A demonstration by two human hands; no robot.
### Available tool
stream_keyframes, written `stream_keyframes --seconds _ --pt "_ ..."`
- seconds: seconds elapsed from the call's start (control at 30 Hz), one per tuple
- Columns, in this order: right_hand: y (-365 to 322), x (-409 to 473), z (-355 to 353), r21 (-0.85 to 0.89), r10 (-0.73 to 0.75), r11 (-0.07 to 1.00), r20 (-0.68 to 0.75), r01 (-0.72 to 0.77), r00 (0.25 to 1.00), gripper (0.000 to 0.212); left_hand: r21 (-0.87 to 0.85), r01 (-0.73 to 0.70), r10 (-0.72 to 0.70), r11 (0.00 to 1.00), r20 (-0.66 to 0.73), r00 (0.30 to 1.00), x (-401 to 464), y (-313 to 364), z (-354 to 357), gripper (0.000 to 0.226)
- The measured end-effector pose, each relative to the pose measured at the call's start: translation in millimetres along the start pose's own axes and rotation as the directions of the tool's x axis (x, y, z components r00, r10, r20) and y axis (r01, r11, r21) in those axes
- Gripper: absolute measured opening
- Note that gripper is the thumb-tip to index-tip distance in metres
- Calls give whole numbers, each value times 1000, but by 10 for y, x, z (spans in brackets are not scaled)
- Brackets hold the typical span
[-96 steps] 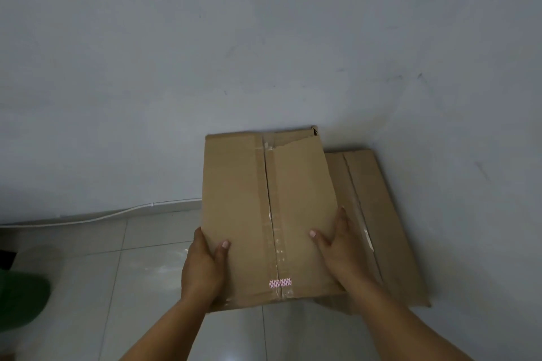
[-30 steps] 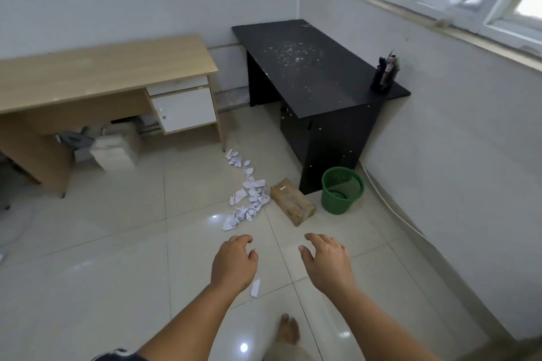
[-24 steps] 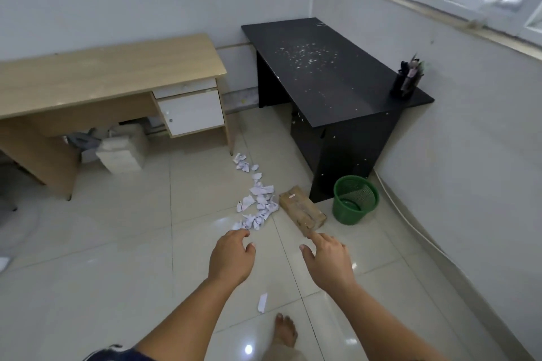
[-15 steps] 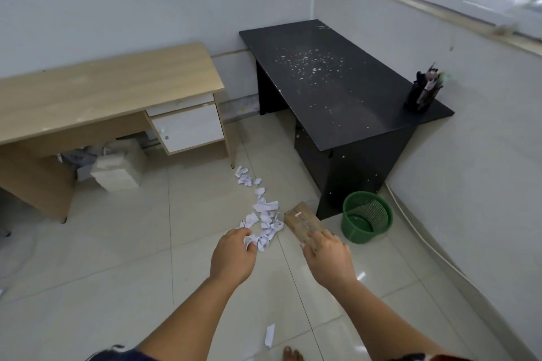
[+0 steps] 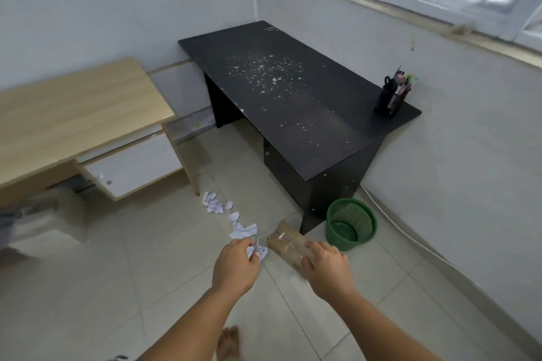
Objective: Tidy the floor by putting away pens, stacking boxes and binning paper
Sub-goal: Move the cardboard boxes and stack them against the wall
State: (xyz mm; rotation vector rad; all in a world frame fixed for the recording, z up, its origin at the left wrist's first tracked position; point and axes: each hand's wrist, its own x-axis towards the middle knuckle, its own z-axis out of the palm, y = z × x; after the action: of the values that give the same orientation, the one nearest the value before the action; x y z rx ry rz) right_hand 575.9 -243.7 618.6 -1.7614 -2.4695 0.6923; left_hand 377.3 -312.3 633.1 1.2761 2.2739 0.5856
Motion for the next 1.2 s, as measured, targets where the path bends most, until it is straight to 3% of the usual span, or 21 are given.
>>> stream_keyframes --seconds 0.43,0.6,0.8,1.1,1.2 --pt "-273 356 166 165 389 915 -109 -369 915 40 76 -285 251 956 293 923 1287 -94 89 29" --pt "-127 315 334 218 483 863 -95 -455 871 41 83 -329 263 941 434 862 1432 -96 484 29" --pt "94 540 681 223 507 848 -79 -481 858 42 112 -333 240 936 489 839 1641 -301 882 31" --pt "1007 1412 2257 222 512 849 -113 -480 852 37 113 -363 282 925 435 855 2478 -951 2480 19" --pt "1323 1687 2914 190 533 840 -121 -507 837 37 88 -359 292 929 422 858 2751 -1270 3108 26"
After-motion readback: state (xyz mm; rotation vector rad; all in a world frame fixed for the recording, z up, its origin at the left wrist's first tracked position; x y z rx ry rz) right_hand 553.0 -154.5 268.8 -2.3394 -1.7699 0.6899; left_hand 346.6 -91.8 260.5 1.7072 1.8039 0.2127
